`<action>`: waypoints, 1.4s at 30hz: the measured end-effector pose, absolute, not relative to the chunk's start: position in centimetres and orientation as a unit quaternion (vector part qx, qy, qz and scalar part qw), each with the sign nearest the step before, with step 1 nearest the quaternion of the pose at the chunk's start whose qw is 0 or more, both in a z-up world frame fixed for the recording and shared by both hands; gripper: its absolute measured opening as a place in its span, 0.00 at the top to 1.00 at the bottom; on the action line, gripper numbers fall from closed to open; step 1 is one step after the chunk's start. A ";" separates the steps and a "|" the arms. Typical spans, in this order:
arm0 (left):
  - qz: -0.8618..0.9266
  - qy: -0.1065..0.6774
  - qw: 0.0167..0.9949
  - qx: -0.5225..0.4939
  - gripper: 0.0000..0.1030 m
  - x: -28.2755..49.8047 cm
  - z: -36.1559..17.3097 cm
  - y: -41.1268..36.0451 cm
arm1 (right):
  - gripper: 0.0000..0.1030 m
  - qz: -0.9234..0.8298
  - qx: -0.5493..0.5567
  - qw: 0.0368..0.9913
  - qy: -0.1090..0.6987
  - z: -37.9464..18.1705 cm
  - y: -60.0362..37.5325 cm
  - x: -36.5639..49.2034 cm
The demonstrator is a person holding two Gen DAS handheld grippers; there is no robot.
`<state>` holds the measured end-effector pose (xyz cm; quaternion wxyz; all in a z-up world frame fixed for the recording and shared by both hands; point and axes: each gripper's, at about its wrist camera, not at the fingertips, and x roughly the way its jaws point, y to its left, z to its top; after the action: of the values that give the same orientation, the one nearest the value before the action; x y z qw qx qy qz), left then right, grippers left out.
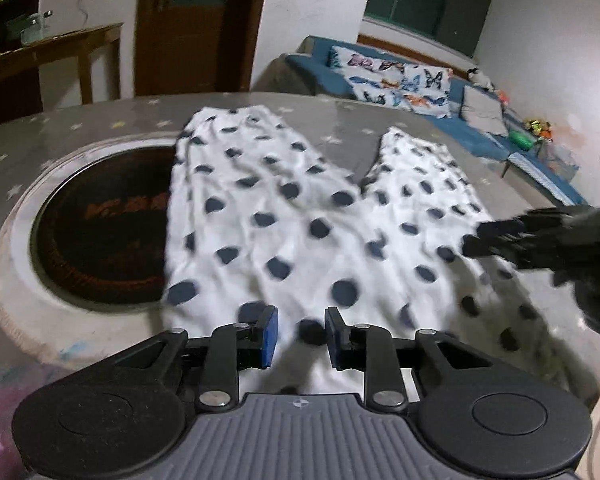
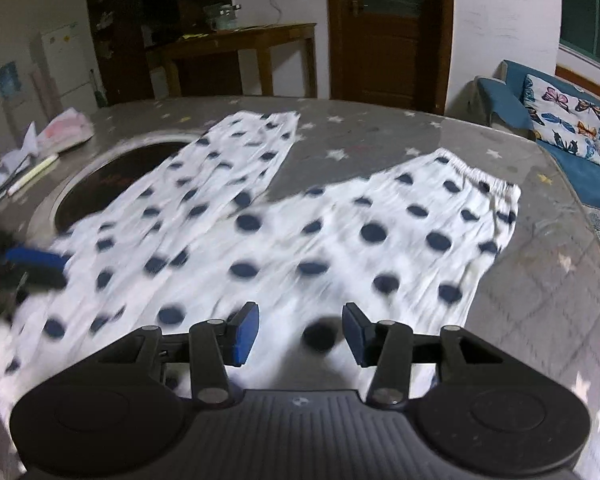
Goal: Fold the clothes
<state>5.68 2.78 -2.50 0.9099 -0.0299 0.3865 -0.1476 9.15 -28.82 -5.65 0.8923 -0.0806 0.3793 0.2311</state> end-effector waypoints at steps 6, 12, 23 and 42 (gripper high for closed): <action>-0.123 0.387 0.913 -0.024 0.77 4.6 -3.2 4.6 | 0.53 0.214 -0.114 0.892 0.381 -5.9 -29.6 5.7; -0.125 0.366 0.922 -0.032 0.77 3.0 -1.8 4.8 | 0.48 0.231 -0.120 0.898 0.356 -4.3 -28.6 2.4; -0.115 0.374 0.920 0.001 0.77 0.7 -3.2 4.8 | 0.44 0.325 -0.141 0.865 0.355 -5.0 -23.9 -2.7; -0.109 0.374 0.921 0.009 0.76 2.1 -2.7 4.0 | 0.43 0.311 -0.100 0.867 0.377 -5.6 -25.6 -3.1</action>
<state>2.08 4.01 -2.66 0.9211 0.0094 0.3736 -0.1095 -3.11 -25.61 -5.58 0.8671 -0.0996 0.3765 0.3107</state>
